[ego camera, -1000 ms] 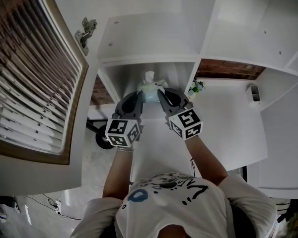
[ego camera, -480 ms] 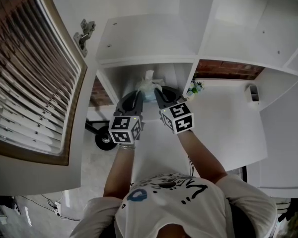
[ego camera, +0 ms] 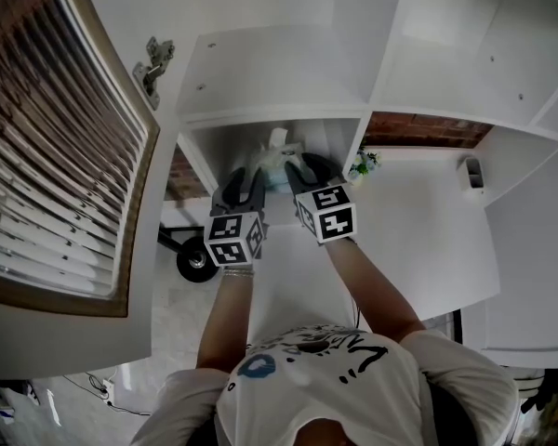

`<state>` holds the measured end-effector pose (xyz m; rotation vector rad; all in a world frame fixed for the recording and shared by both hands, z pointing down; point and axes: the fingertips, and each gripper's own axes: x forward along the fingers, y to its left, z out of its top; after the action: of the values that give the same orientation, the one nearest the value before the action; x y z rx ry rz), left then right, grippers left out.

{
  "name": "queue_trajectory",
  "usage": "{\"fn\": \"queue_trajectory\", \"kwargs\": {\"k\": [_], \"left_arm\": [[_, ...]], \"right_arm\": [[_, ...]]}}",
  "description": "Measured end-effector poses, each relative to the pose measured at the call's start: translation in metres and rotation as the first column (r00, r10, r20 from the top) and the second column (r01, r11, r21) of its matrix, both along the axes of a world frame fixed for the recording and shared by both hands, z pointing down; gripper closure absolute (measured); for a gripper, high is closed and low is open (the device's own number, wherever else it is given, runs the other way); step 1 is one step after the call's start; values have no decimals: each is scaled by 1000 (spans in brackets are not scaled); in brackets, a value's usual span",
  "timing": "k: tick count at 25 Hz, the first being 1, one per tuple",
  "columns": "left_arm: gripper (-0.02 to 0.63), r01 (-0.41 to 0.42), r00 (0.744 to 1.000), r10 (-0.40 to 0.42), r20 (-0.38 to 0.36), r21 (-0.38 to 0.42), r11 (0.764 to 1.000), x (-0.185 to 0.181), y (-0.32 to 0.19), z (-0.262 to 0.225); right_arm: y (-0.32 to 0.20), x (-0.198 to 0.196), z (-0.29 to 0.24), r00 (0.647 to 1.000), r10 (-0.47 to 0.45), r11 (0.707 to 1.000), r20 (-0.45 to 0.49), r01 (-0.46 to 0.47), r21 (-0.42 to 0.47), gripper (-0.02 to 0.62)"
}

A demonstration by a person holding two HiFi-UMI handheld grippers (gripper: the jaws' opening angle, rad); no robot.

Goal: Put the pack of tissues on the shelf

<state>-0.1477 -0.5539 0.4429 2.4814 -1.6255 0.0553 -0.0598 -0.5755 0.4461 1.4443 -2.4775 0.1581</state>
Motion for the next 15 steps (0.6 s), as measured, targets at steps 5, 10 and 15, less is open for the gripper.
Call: {"fn": "queue_trajectory", "kwargs": {"k": [5, 10, 15], "left_arm": [[472, 10, 1000, -10, -4, -5, 1000, -1, -5, 2], [472, -3, 1000, 3, -1, 0, 1000, -2, 2, -3], [472, 7, 1000, -7, -10, 16, 1000, -9, 14, -13]], "right_arm": [[-4, -1, 0, 1000, 2, 1000, 3, -2, -4, 456], [4, 3, -9, 1000, -8, 1000, 27, 8, 16, 456], [16, 5, -19, 999, -26, 999, 28, 25, 36, 456]]}}
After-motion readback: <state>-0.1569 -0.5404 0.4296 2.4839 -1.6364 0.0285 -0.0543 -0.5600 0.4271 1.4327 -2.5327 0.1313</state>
